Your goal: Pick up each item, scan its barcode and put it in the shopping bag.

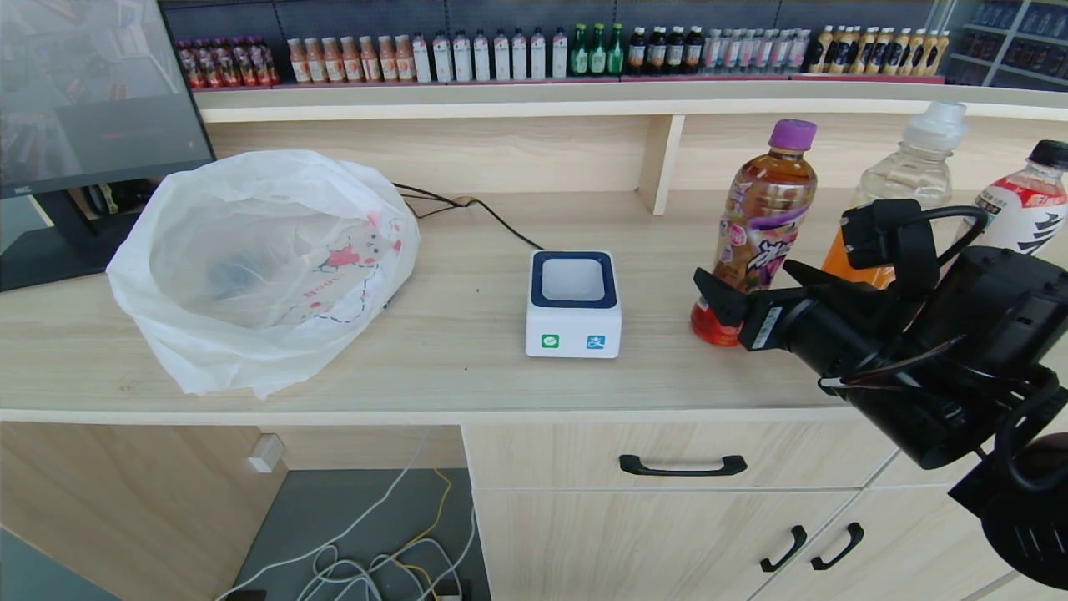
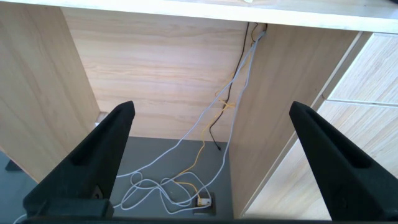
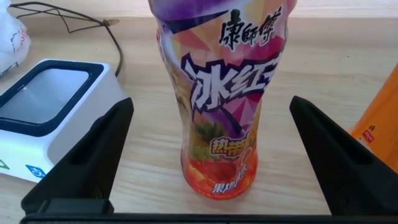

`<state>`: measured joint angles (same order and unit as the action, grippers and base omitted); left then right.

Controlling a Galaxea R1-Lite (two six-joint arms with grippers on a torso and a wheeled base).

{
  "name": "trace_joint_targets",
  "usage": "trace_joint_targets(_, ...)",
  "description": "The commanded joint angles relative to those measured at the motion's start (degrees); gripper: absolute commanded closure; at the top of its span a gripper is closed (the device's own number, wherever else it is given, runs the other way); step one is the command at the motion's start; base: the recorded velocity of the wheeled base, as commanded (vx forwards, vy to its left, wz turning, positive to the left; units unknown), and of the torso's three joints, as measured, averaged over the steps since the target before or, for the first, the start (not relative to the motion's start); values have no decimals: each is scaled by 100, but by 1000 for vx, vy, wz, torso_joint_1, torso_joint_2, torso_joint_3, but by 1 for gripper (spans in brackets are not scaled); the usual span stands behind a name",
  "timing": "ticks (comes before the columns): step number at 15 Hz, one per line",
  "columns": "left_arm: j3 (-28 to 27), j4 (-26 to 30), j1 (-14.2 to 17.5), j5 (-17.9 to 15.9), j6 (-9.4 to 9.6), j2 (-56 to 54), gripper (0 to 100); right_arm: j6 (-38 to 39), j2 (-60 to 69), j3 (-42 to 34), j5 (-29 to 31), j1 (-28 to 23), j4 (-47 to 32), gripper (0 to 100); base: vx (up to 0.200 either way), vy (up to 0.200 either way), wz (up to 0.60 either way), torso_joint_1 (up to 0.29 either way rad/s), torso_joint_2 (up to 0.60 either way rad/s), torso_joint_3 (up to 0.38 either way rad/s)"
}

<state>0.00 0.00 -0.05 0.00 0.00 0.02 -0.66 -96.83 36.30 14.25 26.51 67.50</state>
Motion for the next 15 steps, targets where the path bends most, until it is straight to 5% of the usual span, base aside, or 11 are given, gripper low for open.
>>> trace_joint_targets(1,0,0,-4,0,0,-2,0,4,-73,52,-1,-24,0,0,0,0,0,0,0,0)
trace_joint_targets(15,0,0,5,0,0,-2,0,-22,-547,465,-89,-331,123,0,0,0,0,0,0,0)
